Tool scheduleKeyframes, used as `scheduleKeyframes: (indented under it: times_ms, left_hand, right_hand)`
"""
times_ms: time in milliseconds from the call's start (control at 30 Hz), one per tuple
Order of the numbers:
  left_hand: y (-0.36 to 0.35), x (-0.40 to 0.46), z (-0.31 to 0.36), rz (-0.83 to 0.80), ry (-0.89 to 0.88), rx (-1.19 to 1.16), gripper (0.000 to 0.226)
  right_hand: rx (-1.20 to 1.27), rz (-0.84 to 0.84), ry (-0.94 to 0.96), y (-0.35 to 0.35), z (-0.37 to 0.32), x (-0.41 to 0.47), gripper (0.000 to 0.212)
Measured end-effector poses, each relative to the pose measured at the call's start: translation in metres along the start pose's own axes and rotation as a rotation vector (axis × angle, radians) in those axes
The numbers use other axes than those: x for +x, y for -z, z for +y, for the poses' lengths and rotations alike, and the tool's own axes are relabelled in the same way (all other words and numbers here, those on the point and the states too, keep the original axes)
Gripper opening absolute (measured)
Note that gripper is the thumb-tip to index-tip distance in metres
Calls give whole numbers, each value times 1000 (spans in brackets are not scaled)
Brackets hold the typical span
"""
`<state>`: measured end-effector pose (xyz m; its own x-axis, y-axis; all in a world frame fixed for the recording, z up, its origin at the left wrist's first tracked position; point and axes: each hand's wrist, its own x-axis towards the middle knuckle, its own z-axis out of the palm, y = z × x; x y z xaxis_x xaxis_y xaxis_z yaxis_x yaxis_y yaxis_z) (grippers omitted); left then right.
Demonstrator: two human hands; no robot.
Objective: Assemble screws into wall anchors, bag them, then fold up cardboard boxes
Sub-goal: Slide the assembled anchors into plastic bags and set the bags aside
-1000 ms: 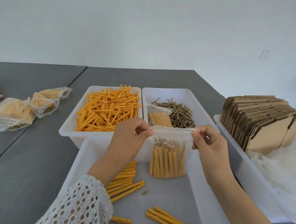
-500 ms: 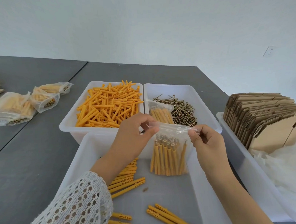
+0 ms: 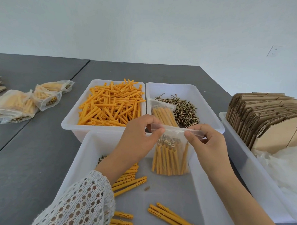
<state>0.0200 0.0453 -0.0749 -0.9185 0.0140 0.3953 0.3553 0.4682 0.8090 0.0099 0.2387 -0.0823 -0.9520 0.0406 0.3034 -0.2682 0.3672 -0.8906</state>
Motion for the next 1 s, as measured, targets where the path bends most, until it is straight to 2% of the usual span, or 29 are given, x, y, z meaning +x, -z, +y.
scheduleKeyframes:
  times_ms: [100, 333, 500, 667, 800, 1000]
  left_hand:
    - [-2, -1, 3, -30, -21, -13, 6]
    - [-10, -3, 6, 0, -227, 82, 4]
    - [-11, -3, 4, -12, -303, 206, 5]
    - [-12, -5, 8, 38, -396, 315, 10]
    - [-14, -5, 14, 55, -453, 367, 20]
    - [-13, -4, 17, 61, -481, 477, 12]
  right_hand:
    - [-26, -29, 53, 0, -3, -2, 8]
    - [-139, -54, 216, -3, -14, -11, 11]
    - [-208, -33, 293, -8, -20, -16, 3]
    - [-254, 1, 376, -11, -23, -19, 8]
    - [-244, 32, 398, -9, -23, -21, 13]
    - [-188, 95, 317, -5, -22, -20, 13]
